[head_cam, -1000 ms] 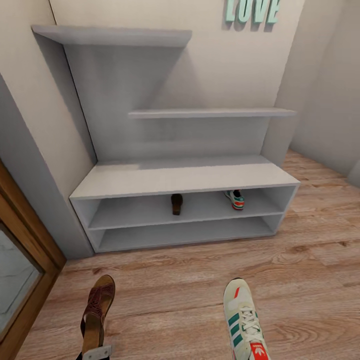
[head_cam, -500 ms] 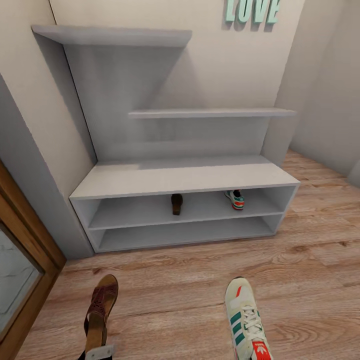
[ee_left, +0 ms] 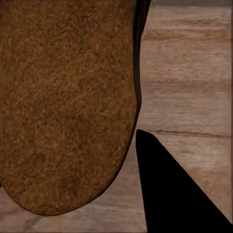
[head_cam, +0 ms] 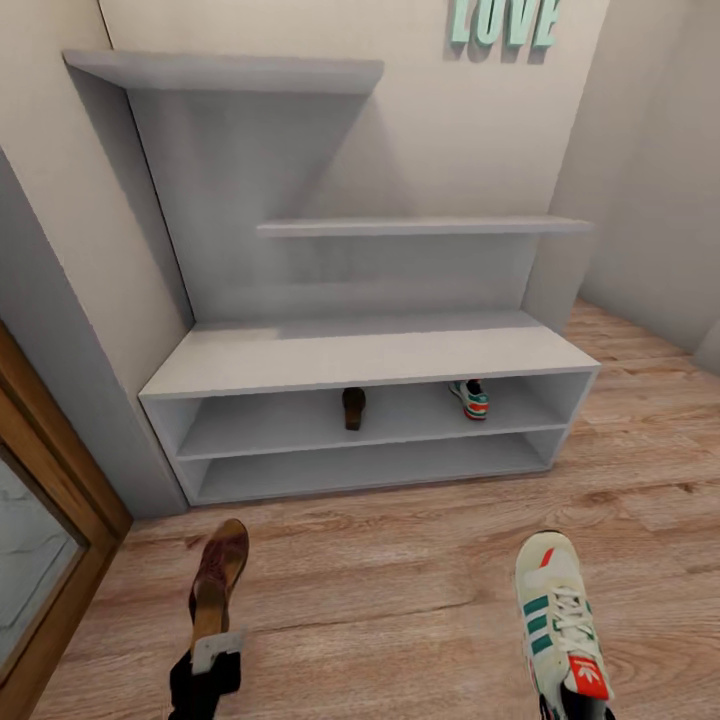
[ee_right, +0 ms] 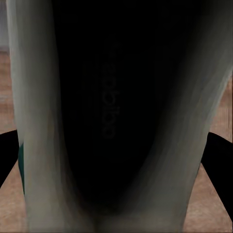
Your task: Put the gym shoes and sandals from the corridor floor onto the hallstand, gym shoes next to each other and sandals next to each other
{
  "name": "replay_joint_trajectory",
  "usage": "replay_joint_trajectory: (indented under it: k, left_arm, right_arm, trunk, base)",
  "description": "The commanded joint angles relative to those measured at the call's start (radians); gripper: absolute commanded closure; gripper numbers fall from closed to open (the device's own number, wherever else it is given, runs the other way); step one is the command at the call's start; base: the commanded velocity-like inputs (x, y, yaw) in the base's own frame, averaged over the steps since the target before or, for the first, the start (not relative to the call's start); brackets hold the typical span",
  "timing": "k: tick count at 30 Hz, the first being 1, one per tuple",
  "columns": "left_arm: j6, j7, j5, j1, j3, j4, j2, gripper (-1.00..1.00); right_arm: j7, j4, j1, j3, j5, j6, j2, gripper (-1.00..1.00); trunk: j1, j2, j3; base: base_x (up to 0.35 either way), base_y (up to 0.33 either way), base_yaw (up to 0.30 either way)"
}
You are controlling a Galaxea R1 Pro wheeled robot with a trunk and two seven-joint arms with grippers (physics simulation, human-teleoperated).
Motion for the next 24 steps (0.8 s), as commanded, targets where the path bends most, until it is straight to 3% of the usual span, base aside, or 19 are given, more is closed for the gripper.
replay_joint_trajectory:
  k: [1, 4, 6, 7, 8, 9, 10, 11, 12, 13, 14, 15, 16, 18, 20, 22, 24]
  left_arm:
    - [0.021, 0.001, -0.007, -0.019, 0.004, 0.002, -0.002, 1.00]
    - [0.164, -0.014, -0.007, -0.128, -0.010, 0.005, -0.004, 1.00]
    - [0.249, -0.030, -0.006, -0.203, -0.035, 0.006, -0.005, 1.00]
    - [0.269, -0.033, -0.005, -0.223, -0.040, 0.006, -0.005, 1.00]
    - [0.322, -0.037, -0.005, -0.281, -0.051, 0.007, -0.006, 1.00]
    - [0.337, -0.037, -0.005, -0.299, -0.053, 0.007, -0.006, 1.00]
    - [0.382, -0.039, -0.004, -0.348, -0.058, 0.007, -0.009, 1.00]
    - [0.398, -0.039, -0.003, -0.363, -0.059, 0.007, -0.009, 1.00]
    - [0.430, -0.040, -0.003, -0.392, -0.060, 0.007, -0.010, 1.00]
    - [0.445, -0.041, -0.003, -0.404, -0.061, 0.007, -0.011, 1.00]
    - [0.477, -0.042, -0.004, -0.429, -0.062, 0.007, -0.011, 1.00]
    - [0.493, -0.043, -0.004, -0.440, -0.062, 0.007, -0.012, 1.00]
    - [0.520, -0.043, -0.005, -0.462, -0.062, 0.007, -0.012, 1.00]
    - [0.555, -0.044, -0.005, -0.491, -0.063, 0.007, -0.013, 1.00]
    - [0.593, -0.044, -0.004, -0.528, -0.063, 0.008, -0.012, 1.00]
    - [0.625, -0.044, -0.004, -0.555, -0.063, 0.010, -0.012, 1.00]
    - [0.680, -0.045, -0.004, -0.595, -0.064, 0.022, -0.012, 1.00]
  right_arm:
    - [-0.004, -0.011, 0.000, -0.014, 0.013, 0.006, -0.001, 1.00]
    - [-0.002, -0.077, 0.000, -0.126, 0.011, 0.080, -0.007, 1.00]
    - [0.000, -0.136, 0.000, -0.211, 0.009, 0.167, -0.015, 1.00]
    - [0.000, -0.153, 0.000, -0.233, 0.006, 0.195, -0.020, 1.00]
    - [0.001, -0.197, 0.000, -0.291, -0.012, 0.273, -0.043, 1.00]
    - [0.001, -0.208, 0.000, -0.308, -0.023, 0.297, -0.053, 1.00]
    - [0.002, -0.232, 0.000, -0.350, -0.076, 0.364, -0.093, 1.00]
    - [0.001, -0.237, 0.000, -0.363, -0.102, 0.387, -0.109, 1.00]
    - [0.001, -0.244, 0.000, -0.385, -0.162, 0.434, -0.146, 1.00]
    - [0.001, -0.246, 0.000, -0.393, -0.194, 0.459, -0.166, 1.00]
    - [0.001, -0.248, 0.000, -0.408, -0.265, 0.513, -0.209, 1.00]
    - [0.001, -0.249, 0.000, -0.413, -0.300, 0.542, -0.230, 1.00]
    - [0.001, -0.249, 0.000, -0.423, -0.365, 0.596, -0.268, 1.00]
    - [-0.001, -0.248, 0.000, -0.441, -0.437, 0.662, -0.316, 1.00]
    - [-0.003, -0.249, 0.000, -0.481, -0.487, 0.716, -0.364, 1.00]
    - [-0.003, -0.252, 0.000, -0.530, -0.504, 0.737, -0.393, 1.00]
    - [-0.003, -0.261, 0.000, -0.616, -0.519, 0.778, -0.425, 1.00]
  trunk:
    - [0.000, 0.000, -0.001]
    - [0.000, 0.000, -0.001]
    - [0.000, 0.000, -0.001]
    - [0.000, 0.000, -0.001]
    - [0.000, 0.000, -0.001]
    - [0.000, 0.000, -0.001]
    - [0.000, 0.000, -0.001]
    - [0.000, 0.000, -0.001]
    - [0.000, 0.000, -0.001]
    - [0.000, 0.000, -0.001]
    - [0.000, 0.000, -0.001]
    - [0.000, 0.000, -0.001]
    - [0.000, 0.000, -0.001]
    - [0.000, 0.000, -0.001]
    - [0.000, 0.000, -0.001]
    - [0.000, 0.000, -0.001]
    - [0.000, 0.000, -0.001]
  base:
    - [0.000, 0.000, 0.000]
    - [0.000, 0.000, 0.000]
    - [0.000, 0.000, 0.000]
    - [0.000, 0.000, 0.000]
    - [0.000, 0.000, 0.000]
    - [0.000, 0.000, 0.000]
    - [0.000, 0.000, 0.000]
    - [0.000, 0.000, 0.000]
    - [0.000, 0.000, 0.000]
    - [0.000, 0.000, 0.000]
    - [0.000, 0.000, 0.000]
    - [0.000, 0.000, 0.000]
    - [0.000, 0.000, 0.000]
    - [0.000, 0.000, 0.000]
    - [0.000, 0.000, 0.000]
    - [0.000, 0.000, 0.000]
    - [0.000, 0.000, 0.000]
